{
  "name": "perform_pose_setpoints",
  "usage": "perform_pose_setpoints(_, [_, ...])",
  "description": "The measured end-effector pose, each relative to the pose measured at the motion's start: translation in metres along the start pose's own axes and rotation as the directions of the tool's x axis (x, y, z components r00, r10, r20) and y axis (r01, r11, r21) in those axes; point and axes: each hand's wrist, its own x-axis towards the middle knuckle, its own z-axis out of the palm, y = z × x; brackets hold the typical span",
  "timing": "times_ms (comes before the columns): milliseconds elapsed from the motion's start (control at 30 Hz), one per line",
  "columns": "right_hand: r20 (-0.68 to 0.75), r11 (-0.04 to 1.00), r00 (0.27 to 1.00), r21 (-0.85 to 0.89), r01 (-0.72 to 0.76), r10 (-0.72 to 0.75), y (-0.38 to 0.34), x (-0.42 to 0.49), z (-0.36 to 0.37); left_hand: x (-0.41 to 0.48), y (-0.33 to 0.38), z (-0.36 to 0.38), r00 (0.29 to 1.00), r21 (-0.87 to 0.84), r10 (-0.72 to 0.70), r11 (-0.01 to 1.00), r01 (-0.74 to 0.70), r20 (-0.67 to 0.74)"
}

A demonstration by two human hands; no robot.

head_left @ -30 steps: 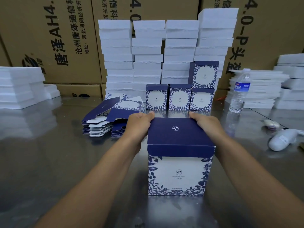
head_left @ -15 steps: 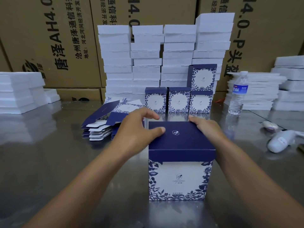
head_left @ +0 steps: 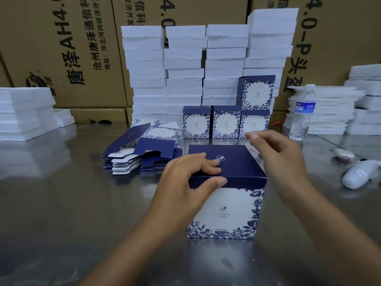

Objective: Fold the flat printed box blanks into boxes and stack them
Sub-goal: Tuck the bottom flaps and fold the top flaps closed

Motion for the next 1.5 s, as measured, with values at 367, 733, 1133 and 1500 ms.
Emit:
perform_pose_setpoints(367, [0.077,0.877,0.891,-0.160,0.453,-0.447,0.035,-0.018,0.026,0.020,-0.027,0.020,0.995,-0.025,0.041,0.999,-0.043,-0.090])
perform_pose_setpoints(733, [-0.095,0.841,0.846,-0.212,0.498,-0.524,0.054,-0.004,0.049,0.033,-0.059,0.012,0.996,0.047,0.074,0.996,-0.071,-0.056])
perform_pose_setpoints(1133, [-0.172,0.895,0.880,-0.144,0.423,-0.443,0.056,-0.004,0.030,0.035,-0.069,0.006,0.999,-0.071,0.031,0.997,-0.030,0.012])
perform_pose_setpoints(1500, [-0.172,0.933,0.917,-0.065,0.353,-0.359,0.064,-0.003,0.027,0.031,-0.070,0.006,0.999,-0.058,0.020,0.998,-0.017,0.037])
